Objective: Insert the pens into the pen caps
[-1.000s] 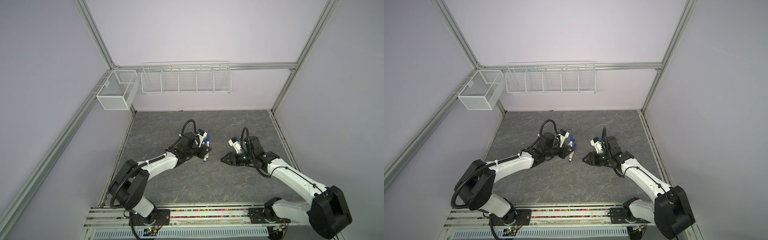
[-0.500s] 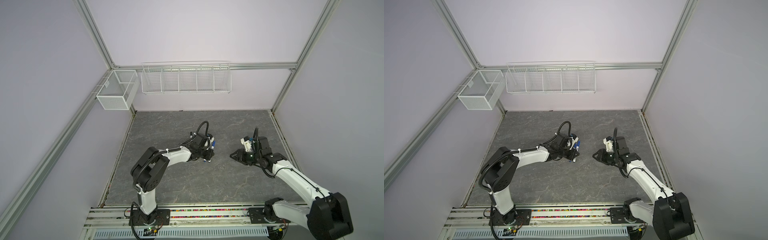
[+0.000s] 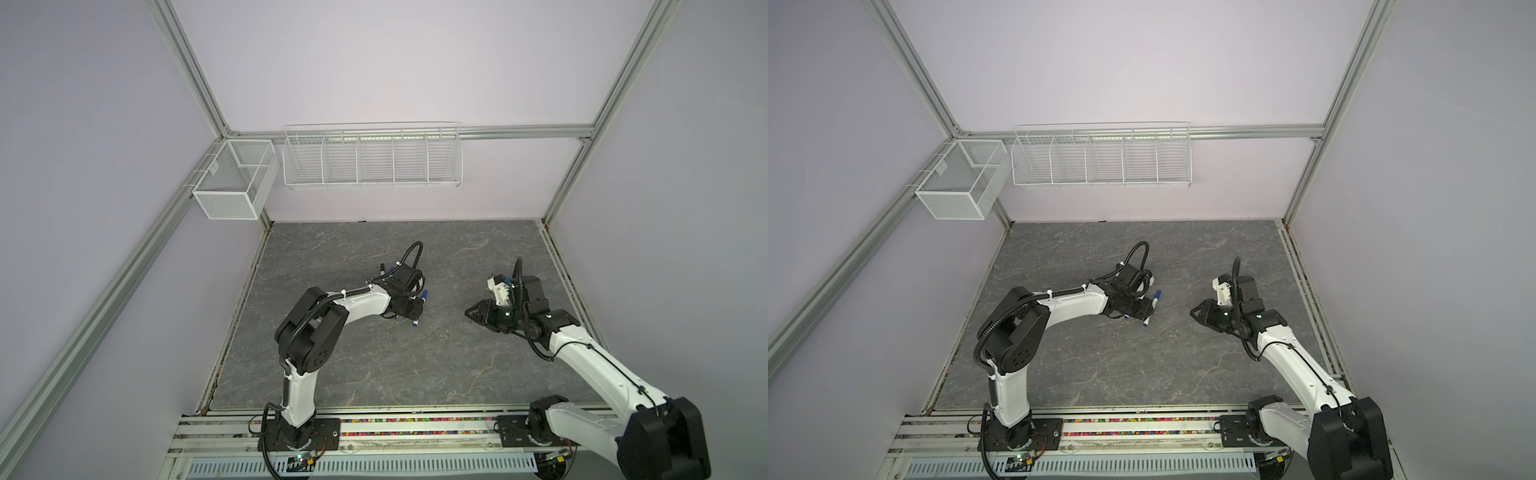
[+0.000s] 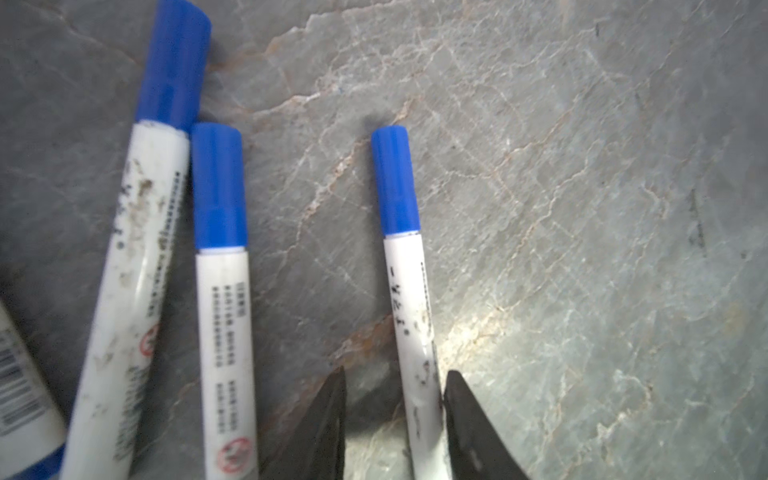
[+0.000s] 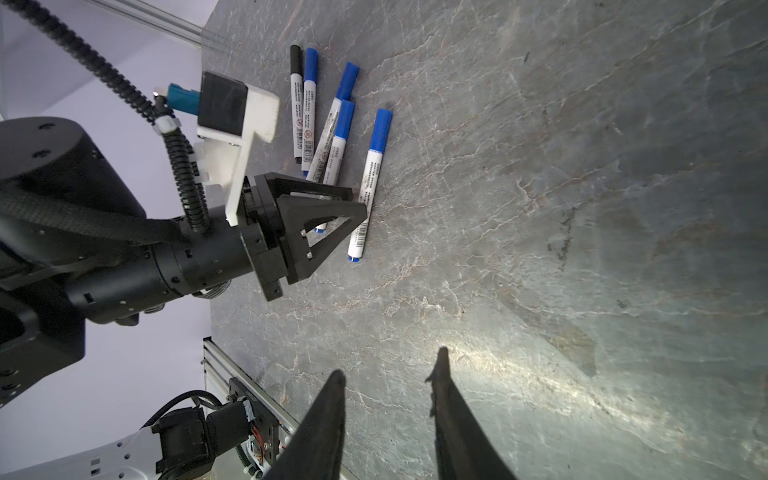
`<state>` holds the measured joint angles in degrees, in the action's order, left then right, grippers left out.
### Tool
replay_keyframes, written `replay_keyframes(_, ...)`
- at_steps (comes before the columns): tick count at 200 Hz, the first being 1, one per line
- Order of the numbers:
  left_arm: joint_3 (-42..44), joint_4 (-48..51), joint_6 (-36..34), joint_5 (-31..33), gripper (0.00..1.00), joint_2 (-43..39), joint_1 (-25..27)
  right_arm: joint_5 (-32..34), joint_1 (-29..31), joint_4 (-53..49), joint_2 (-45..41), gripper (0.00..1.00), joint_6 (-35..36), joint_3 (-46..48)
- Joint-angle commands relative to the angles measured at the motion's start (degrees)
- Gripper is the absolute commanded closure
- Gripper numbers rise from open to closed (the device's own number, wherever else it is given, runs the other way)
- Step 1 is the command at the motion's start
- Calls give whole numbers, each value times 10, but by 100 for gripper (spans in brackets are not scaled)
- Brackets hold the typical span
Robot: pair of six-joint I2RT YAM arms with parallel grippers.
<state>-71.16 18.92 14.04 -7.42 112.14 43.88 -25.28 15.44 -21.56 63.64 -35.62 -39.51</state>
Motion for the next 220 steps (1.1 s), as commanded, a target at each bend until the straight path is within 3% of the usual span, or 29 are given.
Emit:
replay_keyframes(1, -13, 17, -9, 6, 60, -7, 0, 2, -3, -2, -10, 63, -3, 12)
replay_keyframes(33, -1, -1, -17, -5, 59, -42, 0, 18, -3, -11, -15, 63, 3, 9)
replay_keyframes(50, 19, -21, -24, 8, 59, -79, 0, 70, -5, -31, -20, 63, 7, 1)
replay_keyframes(75, 95, -99, -31, 75, 58, -175, -2, 233, -7, -59, -55, 62, 15, -14)
replay_keyframes(95, 167, -175, -23, 179, 57, -266, -6, 403, -8, -52, -101, 57, 41, -18)
replay_keyframes(117, 222, -235, -54, 281, 51, -340, -35, 548, -7, 92, -142, 44, 110, 47)
replay_keyframes(130, 241, -248, -50, 318, 43, -369, -77, 614, -8, 190, -140, 10, 135, 92)
replay_keyframes(133, 245, -249, -48, 324, 43, -375, -89, 623, -8, 209, -134, 0, 144, 99)
replay_keyframes(137, 250, -250, -45, 331, 42, -381, -105, 631, -9, 231, -123, 6, 161, 104)
replay_keyframes(151, 266, -244, -31, 367, 35, -398, -160, 658, -9, 267, -66, 7, 193, 104)
replay_keyframes(155, 271, -242, -28, 381, 28, -401, -174, 666, -9, 272, -45, 7, 197, 102)
replay_keyframes(164, 279, -236, -24, 412, 0, -404, -205, 687, -9, 296, 4, 7, 204, 96)
replay_keyframes(177, 290, -223, -30, 457, 1, -401, -241, 712, -10, 297, 57, 10, 231, 62)
replay_keyframes(191, 299, -206, -25, 507, 1, -391, -271, 709, -10, 404, 103, 10, 300, 70)
replay_keyframes(220, 326, -220, -8, 517, 1, -361, -312, 706, -14, 637, 234, 10, 416, 111)
